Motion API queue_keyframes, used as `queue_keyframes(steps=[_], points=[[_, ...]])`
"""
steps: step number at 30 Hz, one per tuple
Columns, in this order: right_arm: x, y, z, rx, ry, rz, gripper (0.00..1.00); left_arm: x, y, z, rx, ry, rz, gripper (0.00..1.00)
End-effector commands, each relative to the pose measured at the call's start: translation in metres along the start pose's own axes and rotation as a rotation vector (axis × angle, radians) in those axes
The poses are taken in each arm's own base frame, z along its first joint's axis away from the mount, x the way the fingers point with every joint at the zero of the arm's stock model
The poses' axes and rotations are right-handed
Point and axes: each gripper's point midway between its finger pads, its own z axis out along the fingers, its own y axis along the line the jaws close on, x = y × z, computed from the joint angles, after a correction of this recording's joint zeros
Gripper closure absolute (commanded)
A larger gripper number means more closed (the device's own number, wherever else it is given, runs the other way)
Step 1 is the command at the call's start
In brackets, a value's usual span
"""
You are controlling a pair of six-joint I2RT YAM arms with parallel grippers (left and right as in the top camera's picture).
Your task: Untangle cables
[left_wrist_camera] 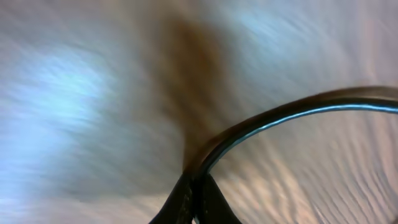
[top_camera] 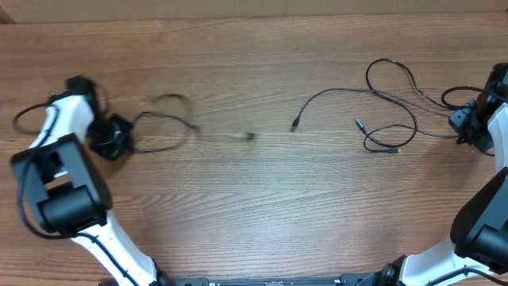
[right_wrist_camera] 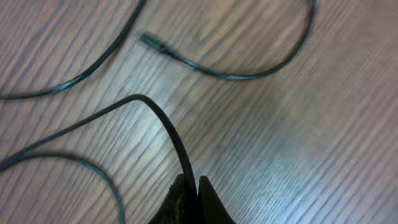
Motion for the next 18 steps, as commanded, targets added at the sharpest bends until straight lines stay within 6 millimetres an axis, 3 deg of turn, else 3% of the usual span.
queue_keyframes(steps=[1,8,12,15,18], points=[[0.000,-0.026,0.008,0.108,-0.037,0.136,0.96,0.004,0.016,0.006,-0.005,0.060,-0.153,0.96],[0.014,-0.008,0.023,0.001,0.004,0.151,0.91,0.011,-0.001,0.009,0.027,0.063,-0.114,0.96],[0.012,0.000,0.023,-0.038,0.002,0.148,0.74,0.018,-0.015,0.012,0.035,0.051,-0.059,0.96],[0.012,0.001,0.023,-0.047,0.006,0.148,0.36,0.024,-0.026,0.014,0.039,0.046,-0.023,0.94],[0.016,-0.001,0.023,-0.038,0.022,0.145,0.14,0.030,-0.032,0.015,0.037,0.047,-0.001,0.92]])
